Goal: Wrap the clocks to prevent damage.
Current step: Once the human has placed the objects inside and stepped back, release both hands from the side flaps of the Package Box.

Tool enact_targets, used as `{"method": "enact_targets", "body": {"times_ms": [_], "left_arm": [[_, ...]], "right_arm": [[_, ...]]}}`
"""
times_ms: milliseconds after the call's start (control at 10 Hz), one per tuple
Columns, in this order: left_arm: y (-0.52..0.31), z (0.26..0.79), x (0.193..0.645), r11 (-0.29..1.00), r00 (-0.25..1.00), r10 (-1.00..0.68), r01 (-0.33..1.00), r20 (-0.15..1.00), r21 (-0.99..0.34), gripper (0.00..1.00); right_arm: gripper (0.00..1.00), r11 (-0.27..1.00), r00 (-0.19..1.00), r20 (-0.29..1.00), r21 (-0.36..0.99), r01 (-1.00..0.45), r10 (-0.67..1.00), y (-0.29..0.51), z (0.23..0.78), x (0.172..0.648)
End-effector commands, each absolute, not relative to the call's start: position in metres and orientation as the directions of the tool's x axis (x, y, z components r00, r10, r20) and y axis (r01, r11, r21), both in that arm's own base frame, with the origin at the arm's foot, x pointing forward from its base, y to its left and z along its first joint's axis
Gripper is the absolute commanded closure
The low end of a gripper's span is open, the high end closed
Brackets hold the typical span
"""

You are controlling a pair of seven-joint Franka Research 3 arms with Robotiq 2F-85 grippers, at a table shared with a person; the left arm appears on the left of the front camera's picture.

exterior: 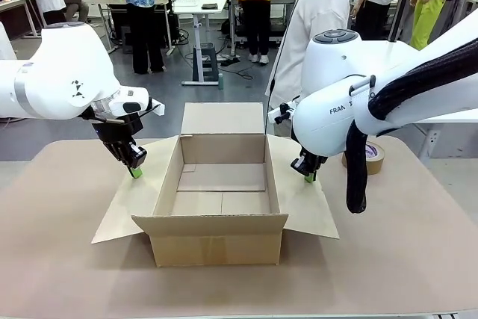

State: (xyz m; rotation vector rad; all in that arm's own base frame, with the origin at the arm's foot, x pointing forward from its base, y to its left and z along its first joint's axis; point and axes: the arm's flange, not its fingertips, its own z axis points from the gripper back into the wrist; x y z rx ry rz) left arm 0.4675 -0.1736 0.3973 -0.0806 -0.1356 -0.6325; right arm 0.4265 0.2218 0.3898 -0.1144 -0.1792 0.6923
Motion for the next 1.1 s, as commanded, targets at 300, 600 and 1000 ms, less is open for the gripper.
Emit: {"method": "enact_targets", "body": {"times_ms": [300,600,1000], "left_arm": [[-0.1726,0.396,0.4677,0.804,0.798,-0.584,0.594,0.147,-0.035,0.95],[-0.1726,0.396,0.4677,0.804,0.798,-0.584,0.594,0.147,-0.035,0.95],[-0.1726,0.396,0.4677,0.804,0.798,-0.584,0.594,0.147,-0.035,0.95]], "right_arm": [[0.96,0.759,0.75,0.123,-0.17,-0.629,0.649,0.2227,0.3888,0.4261],[0.96,0.759,0.75,0.123,-0.17,-0.629,0.649,0.2227,0.3888,0.4261],[0.96,0.759,0.75,0.123,-0.17,-0.629,0.649,0.2227,0.3888,0.4261]]}}
